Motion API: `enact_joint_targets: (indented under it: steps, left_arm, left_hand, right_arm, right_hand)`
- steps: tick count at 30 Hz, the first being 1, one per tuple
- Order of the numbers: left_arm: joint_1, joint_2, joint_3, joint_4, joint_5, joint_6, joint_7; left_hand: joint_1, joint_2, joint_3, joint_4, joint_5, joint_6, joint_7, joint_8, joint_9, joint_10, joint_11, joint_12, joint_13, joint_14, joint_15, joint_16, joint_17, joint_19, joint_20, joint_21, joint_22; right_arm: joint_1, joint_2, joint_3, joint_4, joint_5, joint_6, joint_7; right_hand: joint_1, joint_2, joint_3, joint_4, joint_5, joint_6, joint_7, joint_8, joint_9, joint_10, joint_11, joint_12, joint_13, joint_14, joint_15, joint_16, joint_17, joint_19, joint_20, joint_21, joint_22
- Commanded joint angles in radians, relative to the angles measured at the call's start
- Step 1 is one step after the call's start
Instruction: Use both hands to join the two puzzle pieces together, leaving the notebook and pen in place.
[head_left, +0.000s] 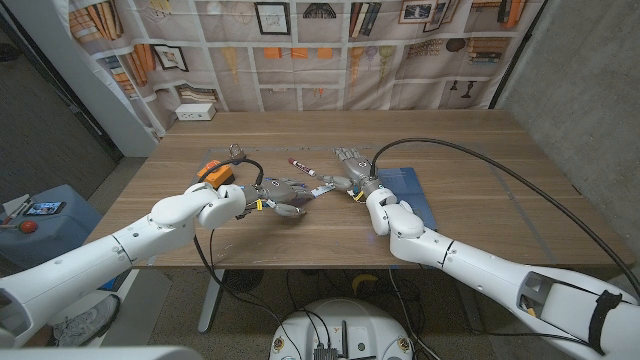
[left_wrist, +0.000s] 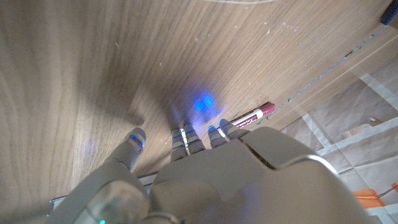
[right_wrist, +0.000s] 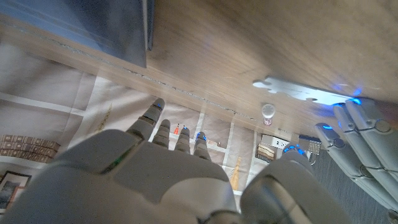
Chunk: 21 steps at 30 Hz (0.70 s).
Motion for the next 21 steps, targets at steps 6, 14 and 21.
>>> enact_joint_targets:
  steps: [6,14,21]
  left_arm:
    - [-0.014,-0.006,0.006,0.01,0.004,-0.012,-0.002]
    - [-0.011,-0.004,0.003,0.008,0.003,-0.007,0.0]
    - [-0.013,-0.008,0.006,0.01,0.005,-0.007,0.001]
  left_hand:
    - [0.012,0.095,0.002,-0.003,-0.002,0.008,0.0,0.005,0.002,0.004,-0.001,0.005,-0.001,0.004,-0.094,-0.001,0.001,0.002,-0.065,0.0,0.001]
    - [0.012,0.096,0.002,-0.003,-0.002,0.008,0.0,0.005,0.002,0.003,0.001,0.005,-0.001,0.003,-0.094,-0.001,0.001,0.003,-0.065,0.0,0.001]
    - [0.012,0.096,0.002,-0.003,-0.002,0.007,0.001,0.005,0.002,0.005,0.0,0.005,-0.001,0.004,-0.094,-0.001,0.001,0.005,-0.064,0.0,0.001]
  right_arm:
    - [0.005,0.019,-0.028,0.05,0.01,-0.025,-0.018]
    - [0.015,0.029,-0.041,0.077,0.016,-0.035,-0.02]
    - [0.018,0.029,-0.047,0.087,0.028,-0.039,-0.021]
  right_hand:
    - [0.018,0.001,-0.001,-0.008,-0.001,-0.018,0.003,-0.004,0.0,-0.016,-0.001,-0.003,0.002,-0.013,-0.004,0.001,0.001,-0.005,0.0,0.003,0.002]
    - [0.024,0.001,0.001,-0.013,0.002,-0.027,0.004,-0.004,0.0,-0.022,0.004,-0.004,0.002,-0.014,-0.002,0.001,-0.001,-0.005,-0.001,0.004,0.002]
    - [0.029,0.002,0.001,-0.017,0.004,-0.03,0.004,-0.003,0.0,-0.024,0.003,-0.003,0.002,-0.014,-0.001,0.0,-0.002,-0.005,-0.001,0.004,0.002]
